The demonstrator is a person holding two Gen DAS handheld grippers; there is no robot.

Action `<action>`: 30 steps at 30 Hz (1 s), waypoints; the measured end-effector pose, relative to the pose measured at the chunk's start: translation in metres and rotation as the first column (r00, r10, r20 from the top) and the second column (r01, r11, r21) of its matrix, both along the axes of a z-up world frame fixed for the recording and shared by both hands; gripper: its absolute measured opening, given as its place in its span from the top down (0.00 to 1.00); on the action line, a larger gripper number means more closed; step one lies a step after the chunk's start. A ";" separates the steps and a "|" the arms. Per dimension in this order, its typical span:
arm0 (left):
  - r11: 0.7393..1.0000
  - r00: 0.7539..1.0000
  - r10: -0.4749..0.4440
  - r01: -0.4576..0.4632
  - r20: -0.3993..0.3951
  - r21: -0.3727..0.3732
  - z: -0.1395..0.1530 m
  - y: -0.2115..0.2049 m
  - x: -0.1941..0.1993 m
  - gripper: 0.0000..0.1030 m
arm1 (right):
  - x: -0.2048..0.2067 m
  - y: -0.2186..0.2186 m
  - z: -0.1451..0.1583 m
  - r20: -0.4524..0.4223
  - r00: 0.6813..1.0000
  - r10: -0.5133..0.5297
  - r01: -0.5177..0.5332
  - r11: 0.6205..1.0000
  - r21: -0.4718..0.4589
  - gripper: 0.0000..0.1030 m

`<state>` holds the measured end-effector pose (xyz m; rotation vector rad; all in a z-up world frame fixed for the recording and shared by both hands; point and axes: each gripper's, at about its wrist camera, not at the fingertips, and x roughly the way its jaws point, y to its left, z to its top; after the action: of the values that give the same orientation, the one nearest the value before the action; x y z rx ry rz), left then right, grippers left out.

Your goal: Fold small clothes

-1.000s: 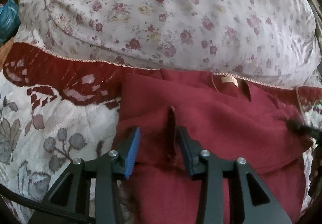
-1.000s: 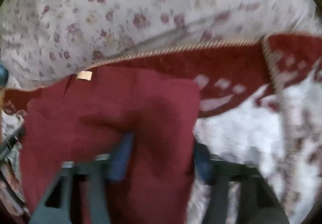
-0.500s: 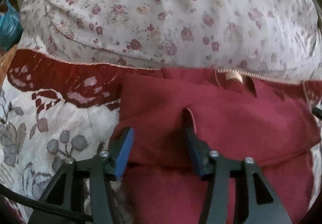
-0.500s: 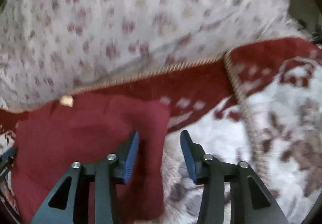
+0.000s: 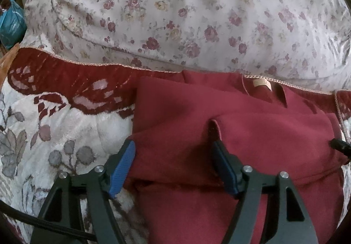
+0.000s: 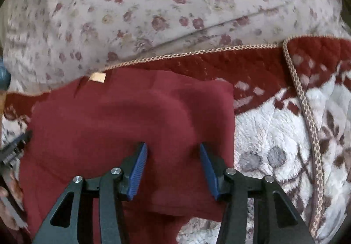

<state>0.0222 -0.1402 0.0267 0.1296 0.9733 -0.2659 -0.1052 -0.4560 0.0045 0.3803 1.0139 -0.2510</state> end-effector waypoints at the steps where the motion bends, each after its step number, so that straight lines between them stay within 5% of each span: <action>1: 1.000 1.000 0.000 0.000 -0.001 0.000 0.000 0.000 0.000 0.31 | -0.001 0.002 0.005 0.003 1.000 0.001 -0.001 1.000 -0.009 0.49; 12: 1.000 1.000 -0.012 0.012 0.025 0.024 0.008 0.005 -0.014 0.30 | -0.016 0.005 0.012 -0.022 1.000 0.008 -0.009 1.000 -0.014 0.43; 15: 1.000 1.000 -0.011 0.011 0.013 0.022 0.014 0.014 -0.028 0.28 | -0.037 0.012 0.038 0.035 0.999 0.024 -0.023 0.999 -0.023 0.39; 17: 1.000 1.000 -0.014 0.014 -0.009 -0.001 0.018 0.021 -0.036 0.28 | -0.064 0.017 0.051 0.087 0.996 0.001 0.000 1.000 -0.012 0.24; 25: 0.999 0.999 -0.033 0.032 -0.013 -0.042 0.033 0.044 -0.094 0.22 | -0.125 0.020 0.035 0.069 0.997 -0.037 0.034 0.999 0.042 0.22; 27: 0.999 0.999 -0.038 0.037 -0.030 -0.036 0.030 0.050 -0.111 0.22 | -0.124 0.027 0.024 0.050 0.999 0.002 -0.005 0.998 0.065 0.27; 29: 0.999 0.998 -0.041 0.040 -0.040 -0.033 0.029 0.057 -0.127 0.22 | -0.117 0.038 0.009 0.014 0.997 0.070 -0.071 0.996 0.050 0.57; 30: 0.999 0.998 -0.043 0.041 -0.040 -0.031 0.029 0.061 -0.133 0.22 | -0.114 0.041 0.003 -0.004 0.996 0.084 -0.083 0.996 0.027 0.64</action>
<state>-0.1109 -0.0795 0.0558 0.1176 1.0071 -0.3227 -0.2192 -0.4147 0.0079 0.3608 1.0361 -0.1633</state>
